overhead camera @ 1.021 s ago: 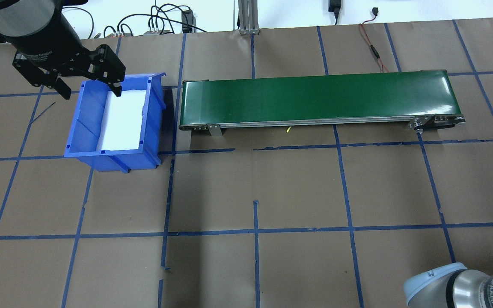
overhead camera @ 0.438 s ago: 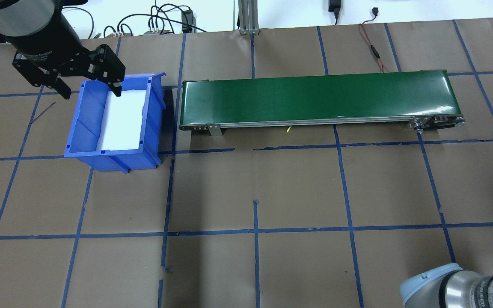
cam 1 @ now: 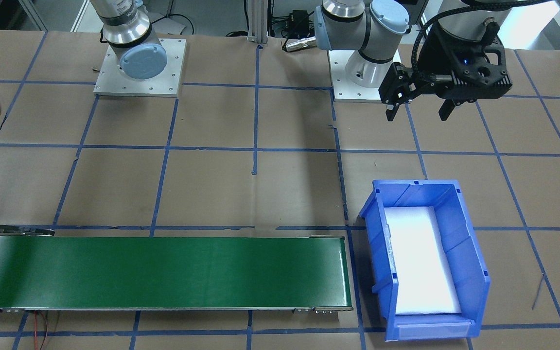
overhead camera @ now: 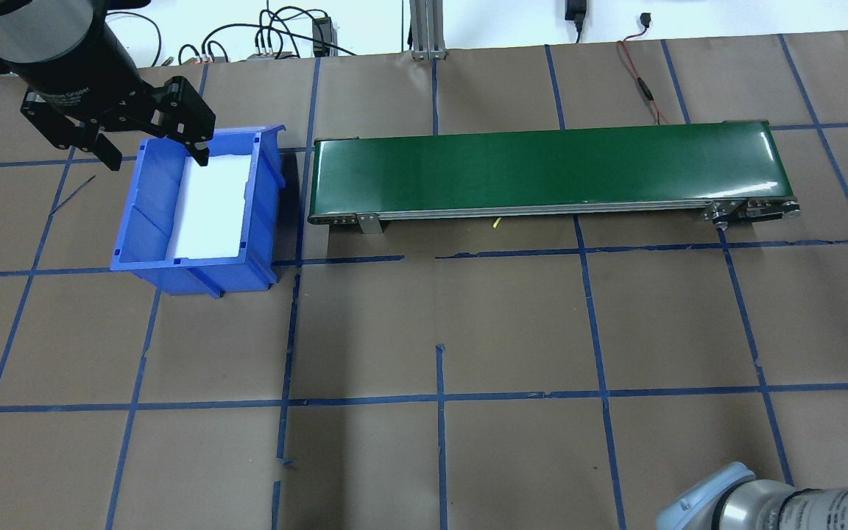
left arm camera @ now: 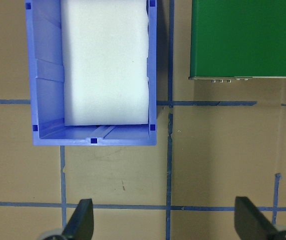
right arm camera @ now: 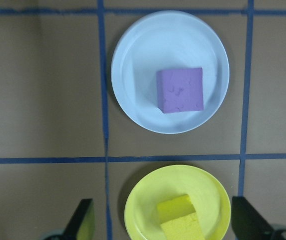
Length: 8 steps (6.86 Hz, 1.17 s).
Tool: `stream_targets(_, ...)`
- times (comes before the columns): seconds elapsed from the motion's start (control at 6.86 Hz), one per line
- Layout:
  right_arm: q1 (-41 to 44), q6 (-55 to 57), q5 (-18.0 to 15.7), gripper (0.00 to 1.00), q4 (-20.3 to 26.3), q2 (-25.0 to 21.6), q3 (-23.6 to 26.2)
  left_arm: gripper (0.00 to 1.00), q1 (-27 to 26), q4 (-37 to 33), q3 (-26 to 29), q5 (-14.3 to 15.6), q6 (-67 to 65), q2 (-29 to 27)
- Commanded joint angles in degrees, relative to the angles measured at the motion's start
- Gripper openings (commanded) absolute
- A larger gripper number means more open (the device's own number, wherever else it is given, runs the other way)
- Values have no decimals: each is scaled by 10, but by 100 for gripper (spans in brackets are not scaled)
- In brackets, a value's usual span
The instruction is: Move block left to right into plate
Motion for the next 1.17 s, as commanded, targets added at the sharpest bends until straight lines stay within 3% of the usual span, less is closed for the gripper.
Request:
stream_targets(0.0, 133, 179, 1, 96, 59, -14, -48, 100, 1, 0, 0, 0, 0, 0)
stream_targets(0.73, 557, 611, 0, 99, 60, -32, -70, 100, 2, 0, 0, 0, 1, 0)
stream_targets(1.02, 641, 695, -6, 100, 60, -26, -76, 100, 1, 0, 0, 0, 0, 0)
